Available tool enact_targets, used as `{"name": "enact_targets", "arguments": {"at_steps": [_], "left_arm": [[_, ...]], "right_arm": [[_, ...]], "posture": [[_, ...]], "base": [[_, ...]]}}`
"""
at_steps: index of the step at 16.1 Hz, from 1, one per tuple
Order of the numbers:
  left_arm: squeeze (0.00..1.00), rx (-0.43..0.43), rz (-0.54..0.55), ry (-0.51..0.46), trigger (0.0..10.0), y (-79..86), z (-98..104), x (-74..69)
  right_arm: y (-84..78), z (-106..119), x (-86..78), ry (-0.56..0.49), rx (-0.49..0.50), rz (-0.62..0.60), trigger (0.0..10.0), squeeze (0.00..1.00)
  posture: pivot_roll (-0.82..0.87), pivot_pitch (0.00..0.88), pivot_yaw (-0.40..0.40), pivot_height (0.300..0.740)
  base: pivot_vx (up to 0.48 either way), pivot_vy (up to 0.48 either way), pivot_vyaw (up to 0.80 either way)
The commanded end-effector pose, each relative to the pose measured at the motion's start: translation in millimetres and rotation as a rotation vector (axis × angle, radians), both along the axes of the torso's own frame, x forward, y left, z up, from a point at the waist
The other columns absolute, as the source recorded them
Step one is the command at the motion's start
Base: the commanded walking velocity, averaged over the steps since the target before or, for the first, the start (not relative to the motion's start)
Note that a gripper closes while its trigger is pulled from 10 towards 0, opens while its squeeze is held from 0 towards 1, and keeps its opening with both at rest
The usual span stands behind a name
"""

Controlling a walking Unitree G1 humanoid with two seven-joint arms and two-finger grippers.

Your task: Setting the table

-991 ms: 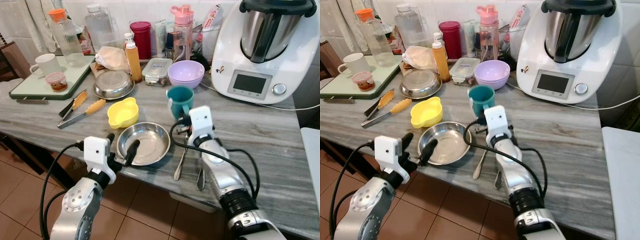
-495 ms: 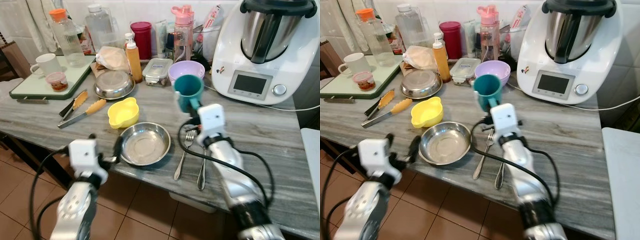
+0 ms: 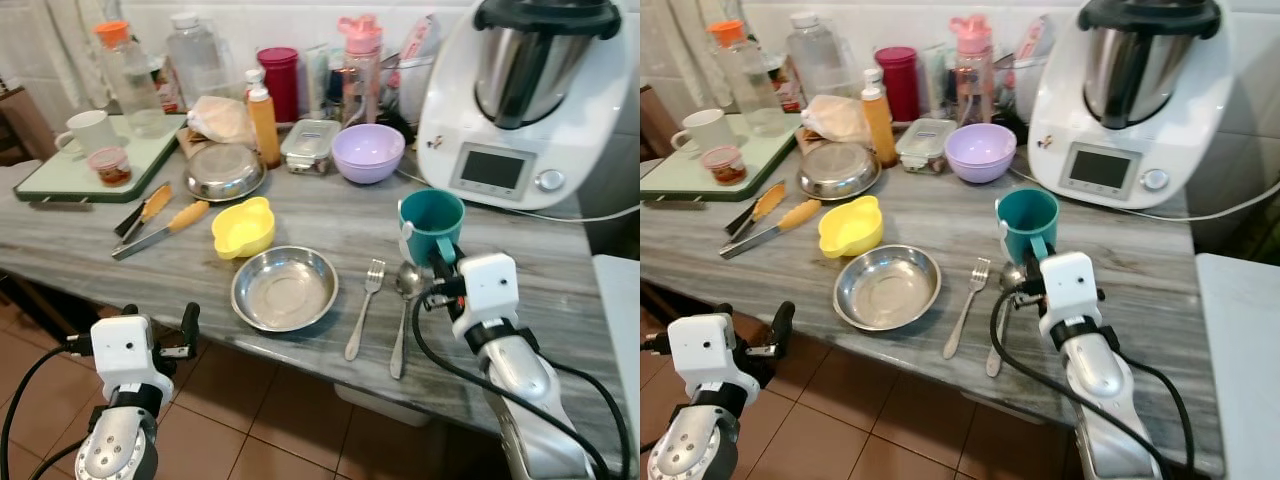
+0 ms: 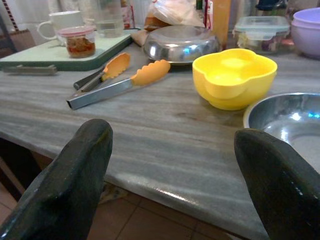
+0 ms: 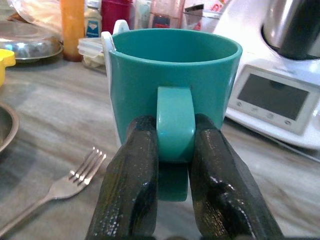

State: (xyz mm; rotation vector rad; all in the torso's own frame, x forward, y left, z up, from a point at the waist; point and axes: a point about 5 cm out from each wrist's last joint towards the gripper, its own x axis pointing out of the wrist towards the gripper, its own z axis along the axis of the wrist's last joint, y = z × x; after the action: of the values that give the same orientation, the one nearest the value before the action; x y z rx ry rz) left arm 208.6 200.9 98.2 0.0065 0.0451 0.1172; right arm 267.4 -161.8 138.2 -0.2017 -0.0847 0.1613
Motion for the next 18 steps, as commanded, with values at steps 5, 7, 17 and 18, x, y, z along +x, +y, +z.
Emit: {"name": "enact_targets", "arguments": {"at_steps": [5, 7, 17, 18], "left_arm": [[0.00, 0.068, 0.092, -0.008, 10.0, 12.6, 6, -14.7], [0.00, 0.075, 0.115, 0.008, 10.0, 13.8, 4, -22.5], [0.00, 0.073, 0.155, 0.018, 10.0, 15.3, 5, -19.5], [0.00, 0.068, 0.139, 0.006, 10.0, 15.7, 7, -12.8]], "right_arm": [[16.7, 18, -5.7, -0.029, 0.026, 0.088, 10.0, 0.00], [24.5, 21, -1.1, -0.045, -0.014, 0.124, 10.0, 0.00], [29.4, 18, 8.2, -0.004, 0.037, 0.117, 10.0, 0.00], [29.1, 17, 8.7, 0.000, 0.035, 0.113, 10.0, 0.00]], "posture": [[-0.17, 0.020, 0.083, 0.740], [-0.15, 0.021, 0.072, 0.740], [-0.12, 0.014, 0.048, 0.740], [-0.12, 0.011, 0.053, 0.740]], "base": [[0.000, 0.000, 0.00], [0.000, 0.000, 0.00], [0.000, 0.000, 0.29], [0.000, 0.000, -0.74]]}}
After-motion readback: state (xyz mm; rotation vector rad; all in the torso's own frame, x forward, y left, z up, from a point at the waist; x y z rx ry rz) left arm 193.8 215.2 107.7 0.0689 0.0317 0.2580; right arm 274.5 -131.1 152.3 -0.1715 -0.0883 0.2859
